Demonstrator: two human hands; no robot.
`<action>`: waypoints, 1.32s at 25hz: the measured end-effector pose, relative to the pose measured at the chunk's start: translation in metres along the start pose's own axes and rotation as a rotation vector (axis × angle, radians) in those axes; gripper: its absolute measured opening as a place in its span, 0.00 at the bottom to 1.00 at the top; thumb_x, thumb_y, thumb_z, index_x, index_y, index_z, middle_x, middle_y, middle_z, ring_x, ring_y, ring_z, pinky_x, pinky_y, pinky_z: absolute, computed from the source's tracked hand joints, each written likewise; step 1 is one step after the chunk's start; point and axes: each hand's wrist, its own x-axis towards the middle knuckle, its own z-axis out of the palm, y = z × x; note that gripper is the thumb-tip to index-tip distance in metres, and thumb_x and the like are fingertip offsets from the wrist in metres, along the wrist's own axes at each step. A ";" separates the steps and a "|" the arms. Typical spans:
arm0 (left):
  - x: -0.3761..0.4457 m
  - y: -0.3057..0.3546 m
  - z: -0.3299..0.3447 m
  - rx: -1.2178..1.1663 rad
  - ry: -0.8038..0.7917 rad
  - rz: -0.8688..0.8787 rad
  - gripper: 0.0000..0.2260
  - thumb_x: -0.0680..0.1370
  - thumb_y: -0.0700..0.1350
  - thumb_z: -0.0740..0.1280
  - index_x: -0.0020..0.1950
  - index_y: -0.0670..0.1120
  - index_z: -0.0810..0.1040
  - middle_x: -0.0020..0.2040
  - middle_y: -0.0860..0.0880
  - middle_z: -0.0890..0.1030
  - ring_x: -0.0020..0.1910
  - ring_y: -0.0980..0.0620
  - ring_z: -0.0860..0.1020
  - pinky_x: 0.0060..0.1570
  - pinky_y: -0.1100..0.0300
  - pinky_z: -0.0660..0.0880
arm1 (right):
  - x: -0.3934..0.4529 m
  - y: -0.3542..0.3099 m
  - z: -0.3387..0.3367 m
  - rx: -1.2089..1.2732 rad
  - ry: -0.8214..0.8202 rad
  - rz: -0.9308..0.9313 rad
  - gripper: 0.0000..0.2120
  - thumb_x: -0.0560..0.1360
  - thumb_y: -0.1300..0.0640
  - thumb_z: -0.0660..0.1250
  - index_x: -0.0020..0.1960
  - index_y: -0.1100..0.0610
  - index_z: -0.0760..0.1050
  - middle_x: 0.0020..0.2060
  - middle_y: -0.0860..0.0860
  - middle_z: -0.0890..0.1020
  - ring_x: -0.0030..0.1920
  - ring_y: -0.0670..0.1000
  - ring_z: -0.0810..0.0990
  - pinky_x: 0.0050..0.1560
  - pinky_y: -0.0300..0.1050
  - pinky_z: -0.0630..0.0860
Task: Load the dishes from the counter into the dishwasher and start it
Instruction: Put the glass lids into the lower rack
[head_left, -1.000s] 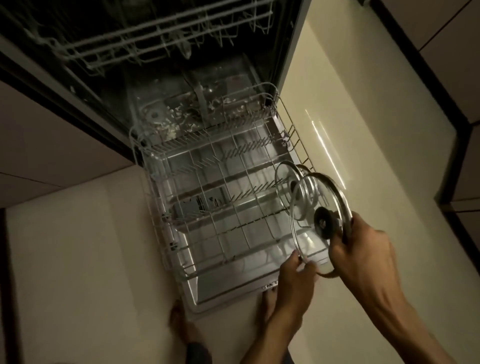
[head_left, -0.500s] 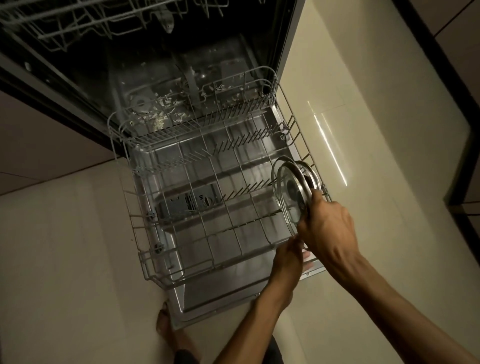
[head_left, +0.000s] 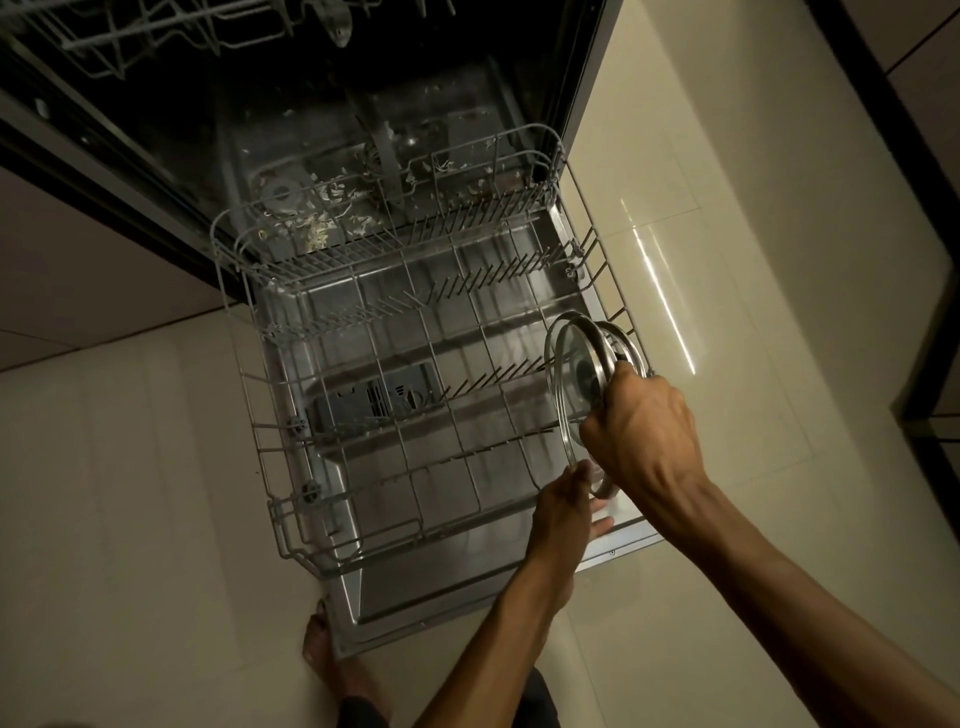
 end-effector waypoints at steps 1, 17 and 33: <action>0.001 0.001 -0.001 0.002 0.008 -0.009 0.07 0.84 0.50 0.58 0.53 0.52 0.75 0.63 0.46 0.76 0.55 0.51 0.77 0.43 0.64 0.78 | 0.002 -0.001 0.001 -0.007 -0.011 -0.013 0.09 0.77 0.61 0.63 0.55 0.63 0.72 0.34 0.53 0.75 0.33 0.52 0.76 0.36 0.47 0.77; 0.010 0.020 -0.005 0.014 -0.012 -0.041 0.20 0.85 0.52 0.52 0.73 0.44 0.66 0.72 0.45 0.70 0.49 0.51 0.81 0.54 0.59 0.79 | 0.044 -0.005 0.024 -0.008 -0.031 -0.003 0.08 0.74 0.64 0.65 0.39 0.58 0.69 0.30 0.50 0.70 0.28 0.47 0.70 0.29 0.39 0.66; 0.023 0.034 -0.004 -0.015 0.018 -0.034 0.23 0.84 0.55 0.55 0.75 0.46 0.64 0.73 0.48 0.69 0.58 0.47 0.80 0.64 0.52 0.75 | 0.085 0.005 0.050 -0.037 -0.147 -0.007 0.04 0.77 0.63 0.64 0.50 0.60 0.71 0.35 0.50 0.73 0.32 0.48 0.73 0.34 0.41 0.73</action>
